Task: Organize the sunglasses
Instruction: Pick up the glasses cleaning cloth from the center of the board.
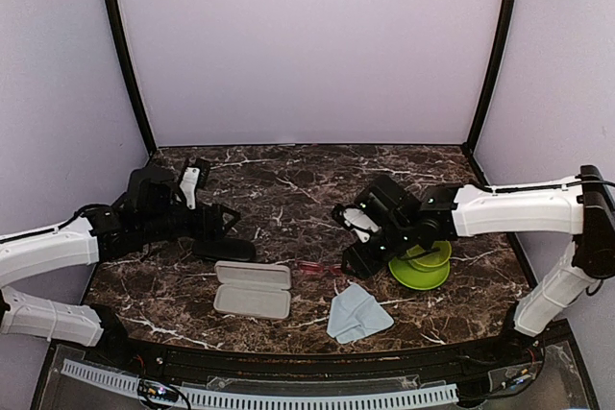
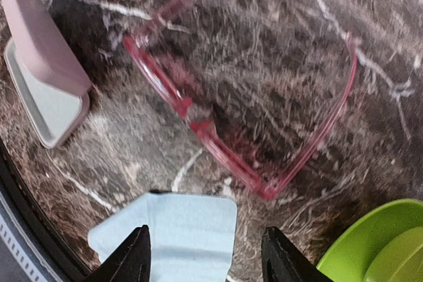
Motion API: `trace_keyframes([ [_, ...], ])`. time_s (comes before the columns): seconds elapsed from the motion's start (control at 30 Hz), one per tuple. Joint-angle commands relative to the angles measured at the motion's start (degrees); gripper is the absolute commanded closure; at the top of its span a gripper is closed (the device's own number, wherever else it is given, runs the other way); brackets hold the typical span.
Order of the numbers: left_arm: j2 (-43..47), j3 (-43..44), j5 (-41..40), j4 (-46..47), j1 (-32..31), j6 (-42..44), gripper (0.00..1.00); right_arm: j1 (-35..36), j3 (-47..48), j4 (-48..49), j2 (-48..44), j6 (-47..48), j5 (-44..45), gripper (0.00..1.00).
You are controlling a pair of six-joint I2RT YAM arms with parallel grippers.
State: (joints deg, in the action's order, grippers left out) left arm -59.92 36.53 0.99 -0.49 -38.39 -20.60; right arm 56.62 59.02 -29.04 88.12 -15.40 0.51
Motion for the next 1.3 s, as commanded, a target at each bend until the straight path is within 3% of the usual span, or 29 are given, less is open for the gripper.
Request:
trace_keyframes([
  [0.0, 0.4, 0.4, -1.0, -0.2, -6.9, 3.8, 0.34, 0.2, -6.0, 4.0, -2.3, -6.0, -4.5, 0.46],
  [0.27, -4.4, 0.8, -4.3, 1.3, -20.5, 5.6, 0.44, 0.5, -9.5, 8.6, 0.3, -8.0, -2.8, 0.52],
  [0.57, -16.5, 6.1, -5.8, 3.2, -29.5, 5.4, 0.49, 0.7, -8.4, 10.3, 5.4, -6.9, -3.0, 0.58],
  [0.8, -23.2, 9.6, -5.1, 5.2, -32.7, 5.2, 0.50, 0.8, -8.1, 11.5, 7.3, -6.5, -2.9, 0.61],
  [1.27, -27.4, 11.0, -4.2, 4.6, -33.1, 5.7, 0.50, 1.5, -7.7, 11.5, 10.1, -5.4, -0.6, 0.72],
])
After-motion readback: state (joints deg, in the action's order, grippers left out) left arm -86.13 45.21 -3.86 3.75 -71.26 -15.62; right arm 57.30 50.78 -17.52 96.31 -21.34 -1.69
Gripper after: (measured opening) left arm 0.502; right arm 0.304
